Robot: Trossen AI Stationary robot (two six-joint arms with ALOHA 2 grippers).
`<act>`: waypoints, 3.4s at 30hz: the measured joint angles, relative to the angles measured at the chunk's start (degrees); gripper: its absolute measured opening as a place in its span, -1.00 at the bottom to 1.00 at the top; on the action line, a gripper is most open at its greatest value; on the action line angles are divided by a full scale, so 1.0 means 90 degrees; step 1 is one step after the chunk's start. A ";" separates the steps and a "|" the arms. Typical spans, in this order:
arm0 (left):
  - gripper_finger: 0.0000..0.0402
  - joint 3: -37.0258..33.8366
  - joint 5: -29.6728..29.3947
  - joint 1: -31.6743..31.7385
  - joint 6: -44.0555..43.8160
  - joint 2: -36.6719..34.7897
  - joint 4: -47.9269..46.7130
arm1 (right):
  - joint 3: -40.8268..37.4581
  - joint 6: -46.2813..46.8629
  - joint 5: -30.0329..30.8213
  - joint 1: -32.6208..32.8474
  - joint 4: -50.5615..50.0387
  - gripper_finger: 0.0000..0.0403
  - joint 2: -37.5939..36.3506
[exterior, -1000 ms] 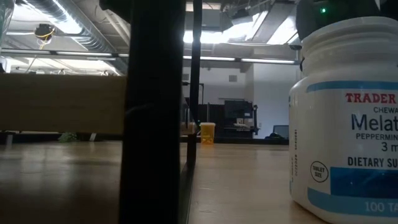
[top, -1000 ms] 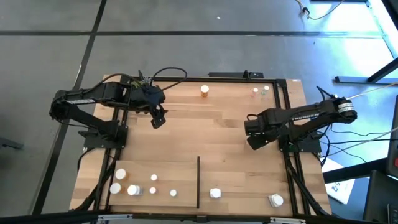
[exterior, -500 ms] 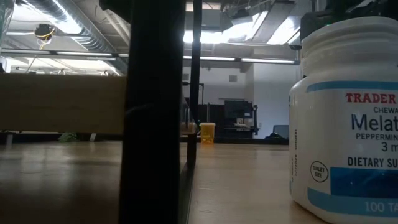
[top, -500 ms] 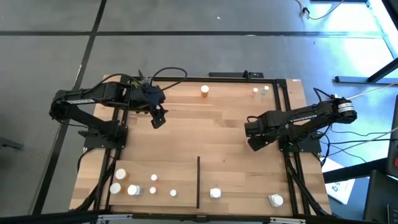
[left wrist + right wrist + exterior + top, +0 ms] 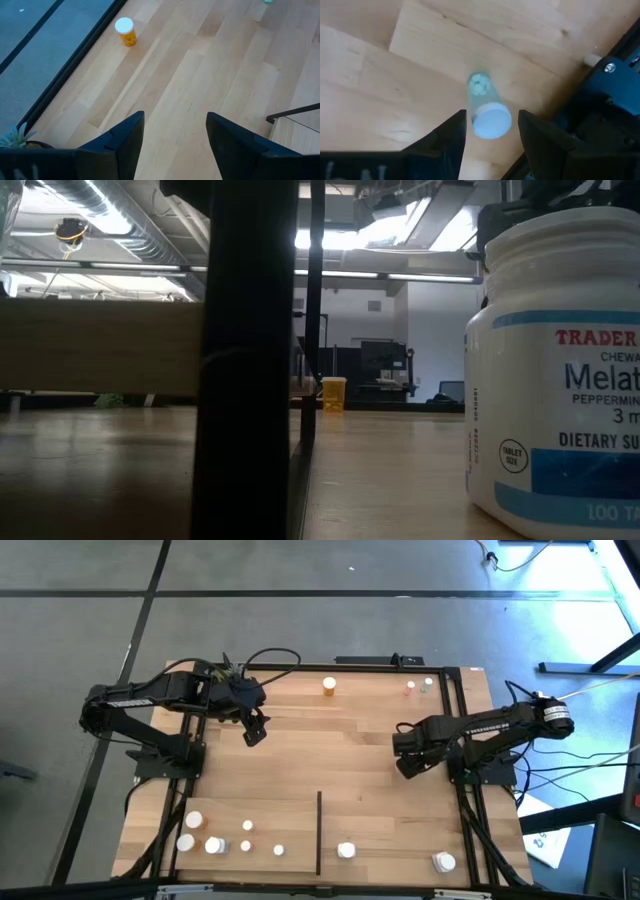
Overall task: Pick and place medicine bottles onto shelf by color
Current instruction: Put the bottom small blue pill bottle on the shelf aligned with the other small blue pill bottle
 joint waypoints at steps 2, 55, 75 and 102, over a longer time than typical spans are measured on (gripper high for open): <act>0.03 0.0000 0.0000 0.0000 0.0000 0.0000 0.0000 | -0.0001 -0.0002 -0.0002 -0.0085 -0.0012 -0.10 0.0002; 0.03 0.0002 0.0000 -0.0005 0.0039 0.0000 -0.0042 | 0.3100 -0.1993 -0.0286 -0.0567 0.0178 -0.42 0.0633; 0.03 0.0002 0.0409 -0.0177 0.0059 0.0000 -0.0159 | 0.8516 -0.5472 -0.0165 -0.1095 -0.1537 -0.42 0.4946; 0.03 0.0006 0.0383 -0.0816 -0.0488 -0.0402 -0.0243 | 0.9088 -0.6329 0.0049 -0.1029 -0.1149 -0.42 0.6781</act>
